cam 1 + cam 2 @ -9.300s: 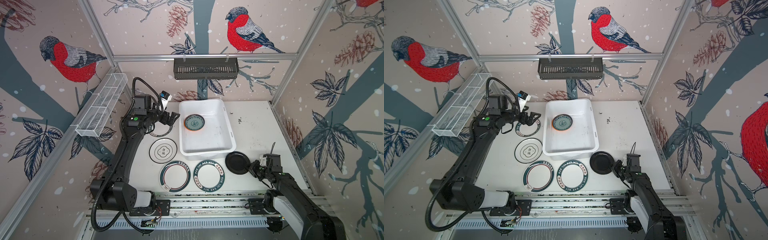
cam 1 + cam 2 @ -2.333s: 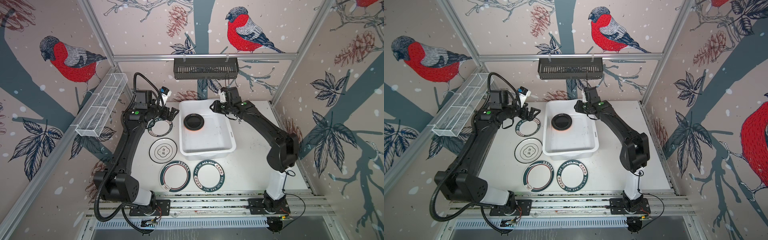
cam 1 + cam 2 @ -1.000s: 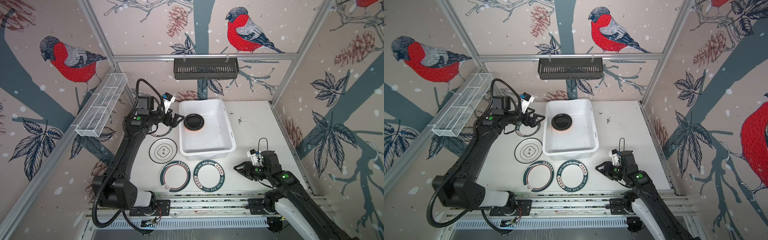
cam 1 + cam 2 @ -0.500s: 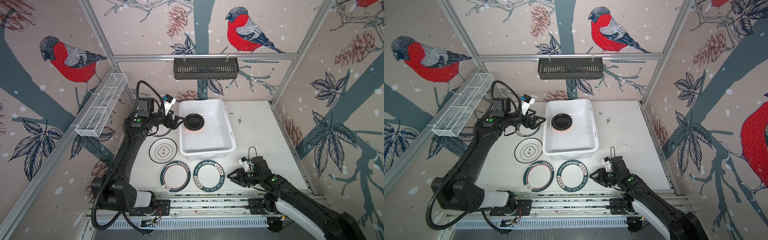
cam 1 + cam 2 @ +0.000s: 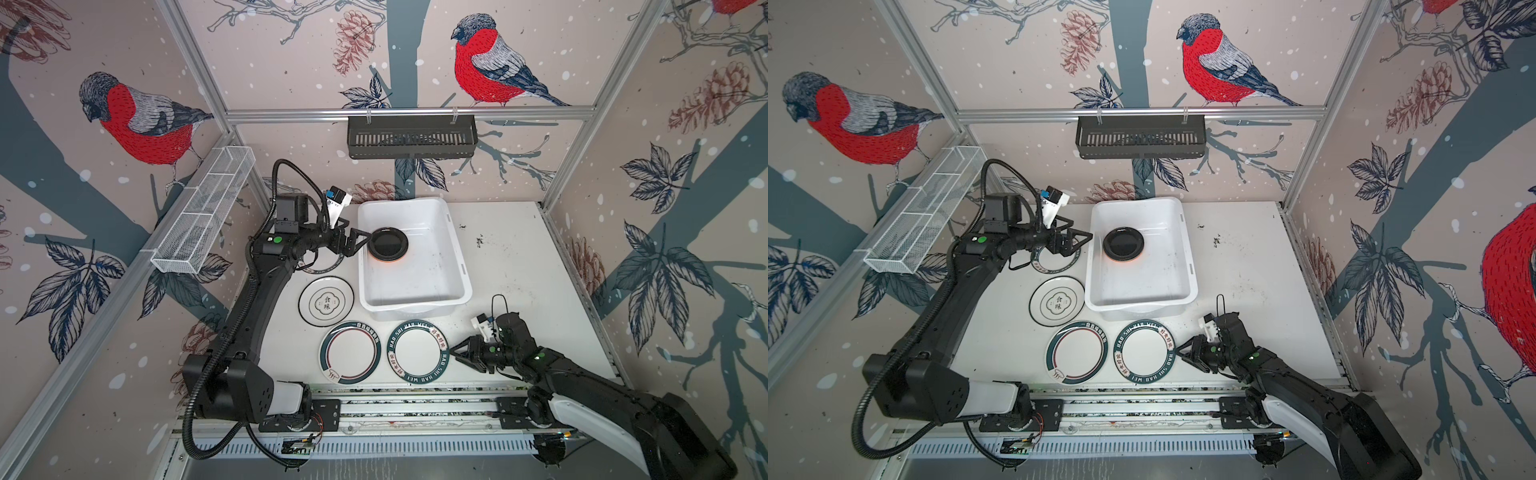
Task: Place the plates into the plastic bin on the countertop
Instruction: 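Close the right gripper on the green-rimmed plate's rim and tilt it up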
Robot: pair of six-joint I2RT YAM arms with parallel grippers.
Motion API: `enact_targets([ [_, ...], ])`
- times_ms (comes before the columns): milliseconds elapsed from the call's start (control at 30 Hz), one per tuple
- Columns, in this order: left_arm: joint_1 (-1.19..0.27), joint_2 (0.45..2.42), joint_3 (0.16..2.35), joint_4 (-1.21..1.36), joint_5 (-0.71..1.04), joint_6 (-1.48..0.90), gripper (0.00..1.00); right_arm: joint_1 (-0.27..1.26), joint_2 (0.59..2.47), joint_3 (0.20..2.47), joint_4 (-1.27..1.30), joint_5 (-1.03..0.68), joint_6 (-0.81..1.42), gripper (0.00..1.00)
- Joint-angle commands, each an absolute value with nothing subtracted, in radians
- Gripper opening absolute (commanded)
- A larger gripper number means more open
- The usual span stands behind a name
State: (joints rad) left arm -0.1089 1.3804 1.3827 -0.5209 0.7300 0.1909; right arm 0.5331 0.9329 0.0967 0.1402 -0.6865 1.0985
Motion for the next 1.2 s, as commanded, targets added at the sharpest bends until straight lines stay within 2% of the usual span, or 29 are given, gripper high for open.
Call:
enact_targets([
  [0, -0.110, 1.381, 1.390, -0.505, 0.742, 0.196, 0.98, 0.540, 0.977, 0.108, 0.229, -0.701, 1.102, 0.41],
  [600, -0.110, 1.381, 1.383, -0.495, 0.738, 0.193, 0.98, 0.558, 1.160, 0.130, 0.368, -0.671, 1.103, 0.33],
  [1167, -0.110, 1.371, 1.379, -0.489, 0.746, 0.183, 0.98, 0.559, 1.234, 0.121, 0.451, -0.644, 1.127, 0.32],
])
